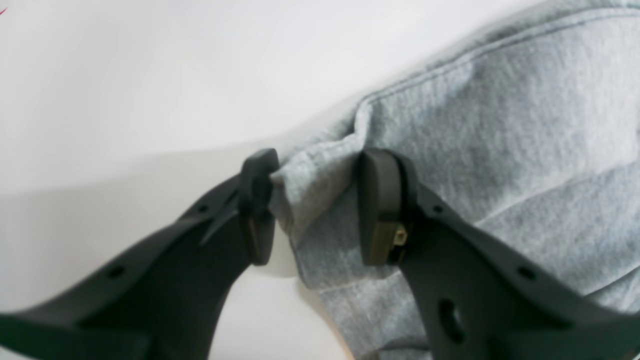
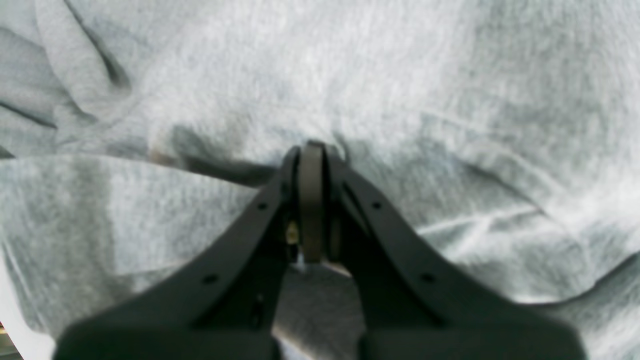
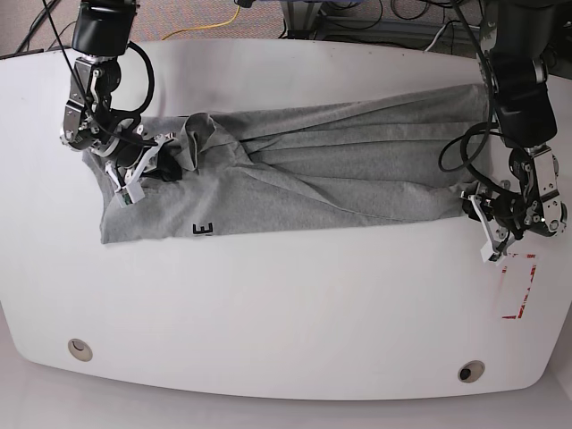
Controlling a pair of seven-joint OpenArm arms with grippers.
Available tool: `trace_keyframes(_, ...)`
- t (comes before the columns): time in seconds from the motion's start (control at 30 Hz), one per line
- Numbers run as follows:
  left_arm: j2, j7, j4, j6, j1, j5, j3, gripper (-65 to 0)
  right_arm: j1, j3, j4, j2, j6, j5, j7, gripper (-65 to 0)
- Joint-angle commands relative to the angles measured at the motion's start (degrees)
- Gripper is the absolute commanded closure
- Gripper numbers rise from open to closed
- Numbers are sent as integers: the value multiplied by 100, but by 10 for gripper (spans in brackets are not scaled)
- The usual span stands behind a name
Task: Layout the t-shirt on the table in an organized manner, then fold the t-shirt properly
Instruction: 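Hold the shirt end with the right gripper while the left gripper grips the other end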
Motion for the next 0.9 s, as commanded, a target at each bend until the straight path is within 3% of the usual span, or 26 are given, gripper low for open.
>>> trace_keyframes(0.0,-96,-37,89,-8,-169,-25,-12,-237,-134,-60,-121,-22,-185,-795,-838,-16)
trace_keyframes(0.33,-105,-37,89,-8,-169,-25,-4,-242,-134,-60,-121,-22,-185,-795,-838,-16)
trace_keyframes(0.53,-105,-37,115,-8,-169,-25,-4,-365,-134,-60,-121,-22,-185,-795,-838,-16)
trace_keyframes(0.87,-105,262,581,-8,-133,-25,-4,-372,-134,-60,-130,-22,-185,-795,-838,-16)
